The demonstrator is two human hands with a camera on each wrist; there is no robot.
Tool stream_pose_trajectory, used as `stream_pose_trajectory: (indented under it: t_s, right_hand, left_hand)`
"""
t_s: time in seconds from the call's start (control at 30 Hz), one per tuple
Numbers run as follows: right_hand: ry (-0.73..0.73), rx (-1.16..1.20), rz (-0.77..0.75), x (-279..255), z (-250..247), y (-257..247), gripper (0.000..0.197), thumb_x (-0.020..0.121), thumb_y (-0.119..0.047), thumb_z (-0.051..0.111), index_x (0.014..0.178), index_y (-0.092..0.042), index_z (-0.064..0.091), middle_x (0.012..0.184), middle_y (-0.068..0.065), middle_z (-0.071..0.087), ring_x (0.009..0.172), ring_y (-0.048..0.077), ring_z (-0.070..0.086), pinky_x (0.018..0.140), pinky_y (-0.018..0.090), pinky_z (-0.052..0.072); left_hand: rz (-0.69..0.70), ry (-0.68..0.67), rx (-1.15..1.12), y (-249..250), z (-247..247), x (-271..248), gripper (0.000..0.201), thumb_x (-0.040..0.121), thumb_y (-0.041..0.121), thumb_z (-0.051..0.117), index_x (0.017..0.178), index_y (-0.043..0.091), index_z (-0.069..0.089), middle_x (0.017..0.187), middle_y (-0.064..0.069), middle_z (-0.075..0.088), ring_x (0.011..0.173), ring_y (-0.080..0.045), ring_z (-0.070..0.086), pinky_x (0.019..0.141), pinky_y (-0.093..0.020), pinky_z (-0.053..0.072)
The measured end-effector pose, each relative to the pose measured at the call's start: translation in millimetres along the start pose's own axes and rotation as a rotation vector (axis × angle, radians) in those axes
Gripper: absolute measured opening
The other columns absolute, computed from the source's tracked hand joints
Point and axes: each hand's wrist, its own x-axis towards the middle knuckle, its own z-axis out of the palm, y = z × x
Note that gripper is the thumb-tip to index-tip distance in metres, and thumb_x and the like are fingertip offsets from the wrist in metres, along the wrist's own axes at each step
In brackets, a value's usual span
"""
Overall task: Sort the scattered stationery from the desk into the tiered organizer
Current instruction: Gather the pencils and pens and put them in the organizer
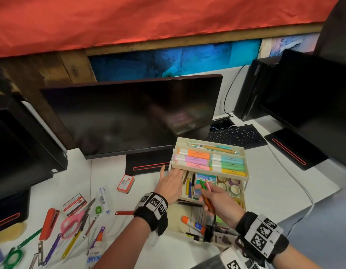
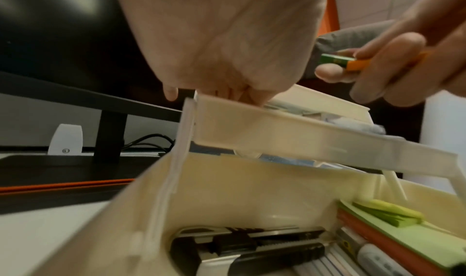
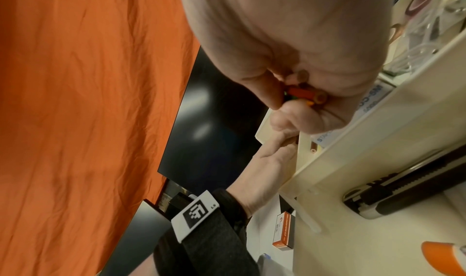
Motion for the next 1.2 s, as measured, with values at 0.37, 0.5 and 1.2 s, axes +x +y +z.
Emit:
stream_pose_trajectory:
  t_s: [0.37, 0.5, 1.2]
  right_hand:
    - [-0.064, 0.431, 0.15, 14, 10, -18, 0.021, 0.096, 0.003, 0.041, 0.111, -0.002, 0.055, 0.085, 0.014, 0.069, 0.061, 0.019, 0.067, 0.051, 0.028, 0.057]
    - [-0.031, 0.306, 0.164, 18, 12, -21, 0.018, 0.097, -0.004, 0.042, 0.111, -0.005, 0.053, 0.077, 0.011, 0.065, 0.054, 0.016, 0.059, 0.041, 0.023, 0.049]
    - [0.159, -1.092, -0.215, 36, -2, -47, 0.023, 0.095, -0.007, 0.039, 0.112, -0.009, 0.055, 0.111, 0.011, 0.062, 0.1, 0.027, 0.059, 0.087, 0.035, 0.048]
  left_hand:
    - [0.009, -0.077, -0.142, 0, -2, -1, 0.053, 0.088, 0.005, 0.038, 0.139, 0.016, 0.035, 0.147, 0.0, 0.026, 0.136, -0.017, 0.028, 0.114, -0.046, 0.01]
    - [-0.002, -0.088, -0.149, -1, -3, 1, 0.052, 0.09, 0.007, 0.038, 0.14, 0.017, 0.034, 0.145, 0.001, 0.029, 0.137, -0.013, 0.024, 0.114, -0.044, 0.01]
    - [-0.225, 0.218, -0.218, 43, 0, -22, 0.031, 0.094, 0.011, 0.044, 0.116, 0.017, 0.065, 0.115, -0.002, 0.062, 0.103, -0.021, 0.058, 0.096, -0.033, 0.039]
